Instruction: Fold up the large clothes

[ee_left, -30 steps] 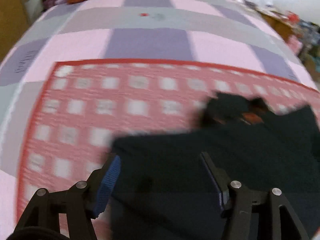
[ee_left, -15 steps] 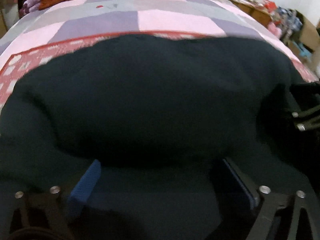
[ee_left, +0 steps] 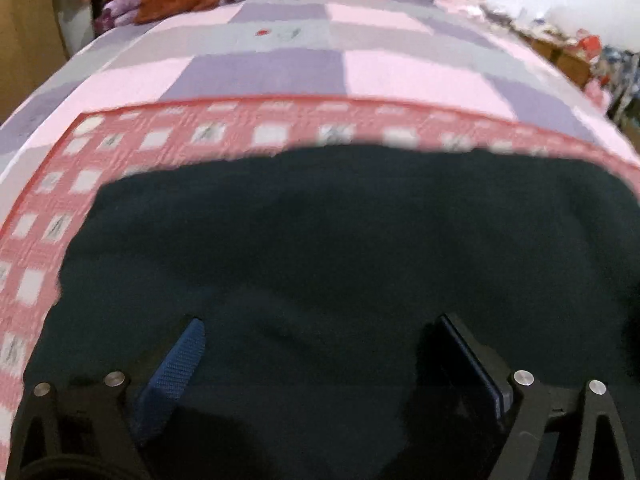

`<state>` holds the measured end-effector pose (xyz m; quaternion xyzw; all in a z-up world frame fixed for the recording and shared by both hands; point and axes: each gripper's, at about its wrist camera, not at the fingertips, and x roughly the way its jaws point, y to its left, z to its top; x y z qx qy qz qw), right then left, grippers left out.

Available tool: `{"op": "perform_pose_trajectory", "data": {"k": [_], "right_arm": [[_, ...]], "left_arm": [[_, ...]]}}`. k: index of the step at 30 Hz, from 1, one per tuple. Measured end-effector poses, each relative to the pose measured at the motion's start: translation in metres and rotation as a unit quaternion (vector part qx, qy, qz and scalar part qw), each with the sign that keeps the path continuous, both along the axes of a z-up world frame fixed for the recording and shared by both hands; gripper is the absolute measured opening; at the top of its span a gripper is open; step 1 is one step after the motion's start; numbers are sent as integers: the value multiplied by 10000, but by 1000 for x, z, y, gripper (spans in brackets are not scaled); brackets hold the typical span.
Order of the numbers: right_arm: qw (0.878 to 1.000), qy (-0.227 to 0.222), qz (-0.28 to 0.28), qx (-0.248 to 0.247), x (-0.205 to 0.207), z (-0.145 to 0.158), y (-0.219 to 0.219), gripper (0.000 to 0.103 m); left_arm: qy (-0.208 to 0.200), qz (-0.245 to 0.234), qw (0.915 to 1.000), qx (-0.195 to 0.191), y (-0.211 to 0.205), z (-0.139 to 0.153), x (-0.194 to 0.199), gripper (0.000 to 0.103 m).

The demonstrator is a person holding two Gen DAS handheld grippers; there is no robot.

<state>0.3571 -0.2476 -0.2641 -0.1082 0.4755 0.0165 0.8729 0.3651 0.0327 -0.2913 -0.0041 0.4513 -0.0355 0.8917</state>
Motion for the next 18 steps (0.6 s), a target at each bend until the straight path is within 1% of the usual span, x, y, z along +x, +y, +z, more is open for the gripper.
{"op": "perform_pose_trajectory", "data": {"k": [1,2,3,5,8,10,11,13,14,15,17,18], "right_arm": [[9998,97,-148,-114,-6,-10,-10,103],[9996,143,-231,56,-7,-18,-18,103],[9988,232,-306,301,3,-25,-27,103],[9986,318,-315,270,35,-33,-29,103],[9981,502,-269,255,98,-42,-24,103],[9974,629,-272,212,118,-41,-22,103],[9976,624,-268,164,119,-37,-21,103],[9991,362,-164,153,101,-22,-16,103],[9995,182,-47,238,84,-13,-15,103],[9995,-31,82,314,62,-4,-12,103],[9983,-272,286,432,19,5,-6,103],[9977,-295,403,467,-1,4,1,103]], "left_arm": [[18,72,10000,-53,7,-5,0,97],[-2,231,9996,-133,18,-11,1,97],[-20,398,9991,-173,27,-13,4,97],[-14,814,9965,-198,41,-16,11,97],[-20,1163,9931,-129,51,-22,8,97],[-24,1294,9916,22,53,-23,4,97],[14,1326,9911,101,53,-22,0,97],[60,1255,9918,229,50,-17,-6,95],[36,1159,9927,331,44,-11,-11,94],[-38,1024,9942,334,39,-5,-18,94],[-354,537,9977,194,16,10,-36,94],[-495,264,9981,259,2,13,-46,94]]}}
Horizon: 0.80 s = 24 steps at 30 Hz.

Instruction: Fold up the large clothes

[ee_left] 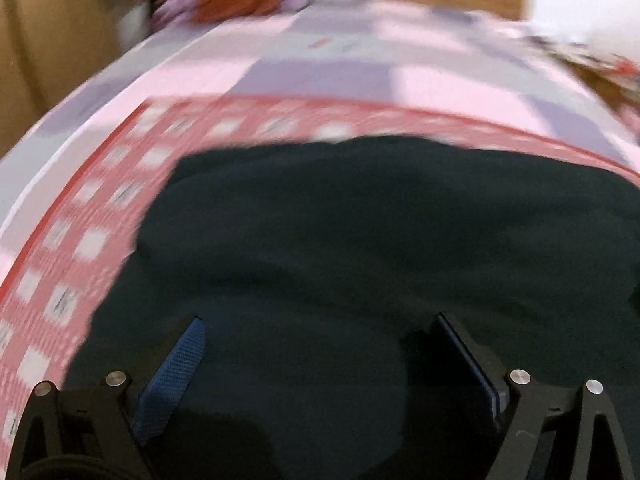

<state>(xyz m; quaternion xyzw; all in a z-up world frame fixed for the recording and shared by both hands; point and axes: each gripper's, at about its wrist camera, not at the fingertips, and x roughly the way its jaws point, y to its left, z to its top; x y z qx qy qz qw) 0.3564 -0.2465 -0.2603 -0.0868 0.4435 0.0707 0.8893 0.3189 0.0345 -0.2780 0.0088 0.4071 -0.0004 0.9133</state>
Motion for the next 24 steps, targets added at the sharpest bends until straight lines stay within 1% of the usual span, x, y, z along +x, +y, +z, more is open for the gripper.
{"op": "perform_pose_trajectory", "data": {"k": [1,2,3,4,5,6,7,8,9,10,11,13,15,16,17,19,20,21,22,23,24], "right_arm": [[9999,63,132,-43,-17,-4,7,103],[9994,170,266,-167,-30,-13,16,103],[9981,212,437,-385,-42,-21,23,103],[9973,129,519,-498,-50,-25,21,103],[9976,34,493,-482,-56,-26,12,103],[9989,24,162,-443,-59,-27,-8,103],[9988,67,-285,-392,-59,-26,-33,103],[9974,91,-634,-335,-61,-26,-55,103],[9946,129,-1008,-189,-64,-24,-84,103],[9919,185,-1252,-116,-69,-23,-104,103],[9884,226,-1488,-187,-73,-22,-124,103],[9797,223,-1946,-421,-87,-19,-161,103],[9680,381,-2419,-541,-102,-14,-189,103],[9634,388,-2594,-557,-112,-11,-196,103],[9621,350,-2652,-525,-120,-7,-197,103],[9678,102,-2482,-410,-138,5,-180,103],[9733,-22,-2265,-381,-147,9,-163,103],[9806,-97,-1928,-323,-155,12,-139,103],[9867,-129,-1598,-278,-165,13,-115,103],[9932,-144,-1119,-275,-174,11,-84,103],[9964,-119,-770,-321,-181,7,-62,103]], "left_arm": [[3,-140,9999,80,-8,-2,-5,94],[119,-255,9994,203,-15,-9,-8,94],[213,-258,9992,221,-12,-17,-11,96],[247,-191,9994,118,-2,-23,-15,97],[230,20,9997,26,15,-26,-21,97],[248,253,9994,15,30,-27,-28,98],[306,508,9982,37,47,-29,-36,100],[404,794,9960,62,70,-32,-48,100],[463,928,9945,108,82,-33,-55,101],[558,1084,9924,195,97,-35,-66,103],[673,1284,9890,297,116,-37,-79,103],[810,1482,9849,378,134,-38,-93,103],[911,1653,9810,456,146,-35,-104,102],[911,1672,9805,495,146,-30,-107,98],[871,1641,9812,515,143,-27,-108,96],[723,1344,9875,388,125,-16,-111,95],[591,1063,9921,294,110,-11,-112,95],[480,746,9957,270,92,-7,-112,95],[426,547,9972,274,75,-5,-114,95],[406,281,9984,265,58,-5,-115,95],[446,70,9986,281,44,-9,-116,95]]}}
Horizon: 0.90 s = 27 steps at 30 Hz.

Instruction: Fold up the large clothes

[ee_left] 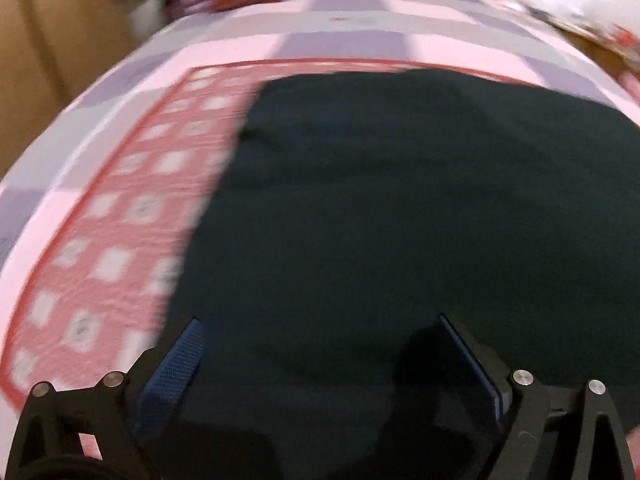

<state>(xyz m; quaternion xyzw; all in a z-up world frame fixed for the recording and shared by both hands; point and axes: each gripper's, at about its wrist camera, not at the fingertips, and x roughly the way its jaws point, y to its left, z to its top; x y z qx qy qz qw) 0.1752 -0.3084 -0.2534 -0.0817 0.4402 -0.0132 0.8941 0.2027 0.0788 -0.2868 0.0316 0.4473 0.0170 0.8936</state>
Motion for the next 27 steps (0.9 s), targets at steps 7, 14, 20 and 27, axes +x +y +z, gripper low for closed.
{"op": "perform_pose_trajectory", "data": {"k": [7,14,20,27], "right_arm": [[9963,606,-372,-476,-30,-45,-27,103],[9662,1201,-2222,-522,-68,-48,-153,99],[9863,810,-1419,-211,-72,-22,-98,99],[9946,700,-769,15,-53,-14,-38,99]], "left_arm": [[595,586,9965,-75,45,-43,-35,103],[1004,1499,9835,112,116,-45,-77,99],[793,1591,9821,-618,124,-30,-85,99],[908,1272,9861,-559,106,-20,-62,99]]}}
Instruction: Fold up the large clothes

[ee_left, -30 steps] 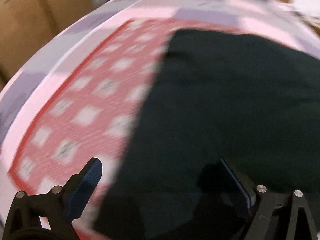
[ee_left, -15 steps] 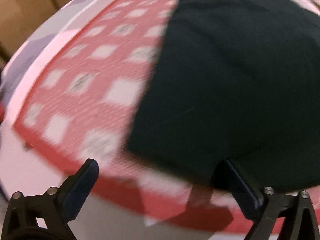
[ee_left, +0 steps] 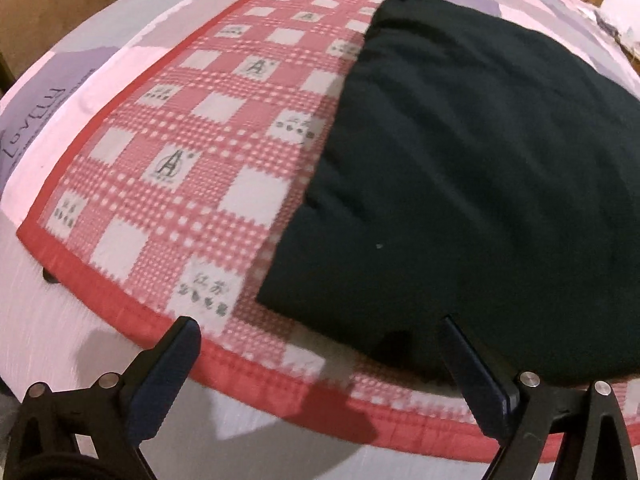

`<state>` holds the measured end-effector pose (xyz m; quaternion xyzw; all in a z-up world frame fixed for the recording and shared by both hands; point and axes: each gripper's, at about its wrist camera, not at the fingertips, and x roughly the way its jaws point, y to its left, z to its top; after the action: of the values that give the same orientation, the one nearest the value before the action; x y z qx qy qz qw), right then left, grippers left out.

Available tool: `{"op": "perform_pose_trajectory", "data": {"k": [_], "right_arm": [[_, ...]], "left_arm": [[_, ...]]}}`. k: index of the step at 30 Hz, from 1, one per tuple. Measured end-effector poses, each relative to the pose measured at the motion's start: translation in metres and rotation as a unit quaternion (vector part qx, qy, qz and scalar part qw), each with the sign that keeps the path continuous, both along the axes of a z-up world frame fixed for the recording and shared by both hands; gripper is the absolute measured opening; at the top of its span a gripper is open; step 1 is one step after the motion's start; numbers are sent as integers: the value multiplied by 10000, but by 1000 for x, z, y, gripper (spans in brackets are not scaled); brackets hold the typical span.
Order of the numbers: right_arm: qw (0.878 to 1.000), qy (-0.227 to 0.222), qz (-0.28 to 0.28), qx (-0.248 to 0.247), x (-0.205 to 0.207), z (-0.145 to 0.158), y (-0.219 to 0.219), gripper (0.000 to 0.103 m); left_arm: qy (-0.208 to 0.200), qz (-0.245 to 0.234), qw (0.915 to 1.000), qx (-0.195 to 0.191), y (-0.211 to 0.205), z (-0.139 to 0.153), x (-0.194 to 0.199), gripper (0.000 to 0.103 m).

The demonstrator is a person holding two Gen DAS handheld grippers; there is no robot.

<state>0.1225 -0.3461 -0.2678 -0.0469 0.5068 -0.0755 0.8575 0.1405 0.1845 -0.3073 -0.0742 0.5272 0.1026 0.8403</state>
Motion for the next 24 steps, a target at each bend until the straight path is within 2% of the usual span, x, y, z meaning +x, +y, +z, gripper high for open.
{"op": "perform_pose_trajectory", "data": {"k": [8,20,24], "right_arm": [[9986,471,172,-165,29,-35,23,99],[9974,620,181,-321,39,-51,21,103],[9973,582,209,-387,34,-49,20,103]], "left_arm": [[609,-210,9970,430,-19,-14,13,99],[687,-437,9950,578,-29,-21,21,99],[624,-395,9962,465,-26,-18,15,99]]}}
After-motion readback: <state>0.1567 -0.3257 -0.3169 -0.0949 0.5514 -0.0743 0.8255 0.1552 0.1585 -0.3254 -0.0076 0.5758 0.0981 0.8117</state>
